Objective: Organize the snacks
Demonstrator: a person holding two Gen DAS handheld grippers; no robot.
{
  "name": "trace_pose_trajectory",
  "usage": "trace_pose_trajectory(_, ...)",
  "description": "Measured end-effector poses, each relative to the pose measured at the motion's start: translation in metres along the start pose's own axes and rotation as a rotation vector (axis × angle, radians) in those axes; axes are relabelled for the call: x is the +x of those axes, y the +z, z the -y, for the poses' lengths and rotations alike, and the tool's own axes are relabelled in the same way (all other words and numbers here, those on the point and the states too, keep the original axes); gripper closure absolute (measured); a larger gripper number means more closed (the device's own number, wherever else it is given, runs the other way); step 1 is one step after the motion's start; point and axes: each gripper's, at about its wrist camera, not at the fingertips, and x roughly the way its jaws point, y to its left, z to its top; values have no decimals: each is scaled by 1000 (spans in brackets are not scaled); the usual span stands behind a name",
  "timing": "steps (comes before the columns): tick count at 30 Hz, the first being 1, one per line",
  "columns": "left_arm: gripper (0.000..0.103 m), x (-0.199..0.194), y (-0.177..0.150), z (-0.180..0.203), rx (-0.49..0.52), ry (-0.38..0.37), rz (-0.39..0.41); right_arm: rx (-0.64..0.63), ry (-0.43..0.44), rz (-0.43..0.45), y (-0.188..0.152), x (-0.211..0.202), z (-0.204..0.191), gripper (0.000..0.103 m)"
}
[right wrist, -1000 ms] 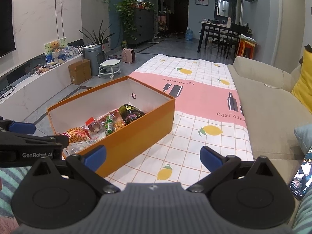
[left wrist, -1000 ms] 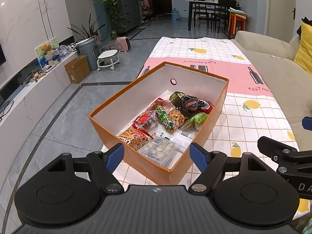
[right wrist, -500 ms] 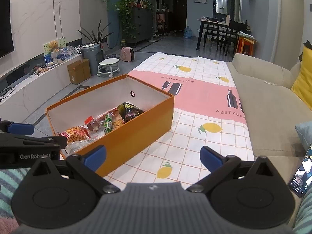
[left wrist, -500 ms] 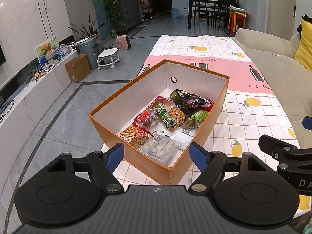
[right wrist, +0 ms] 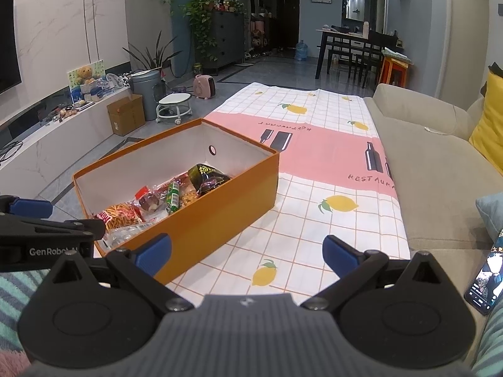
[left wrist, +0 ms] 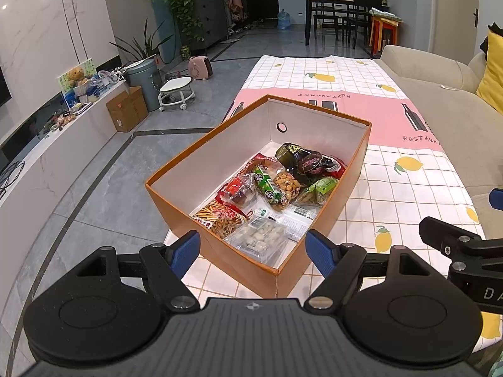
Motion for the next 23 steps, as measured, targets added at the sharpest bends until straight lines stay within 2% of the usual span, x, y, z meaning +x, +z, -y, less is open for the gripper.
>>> trace_pose_trajectory(23,14,-4,2,-2,6,-8,14,-1,-1,-14,-3,5,0,4)
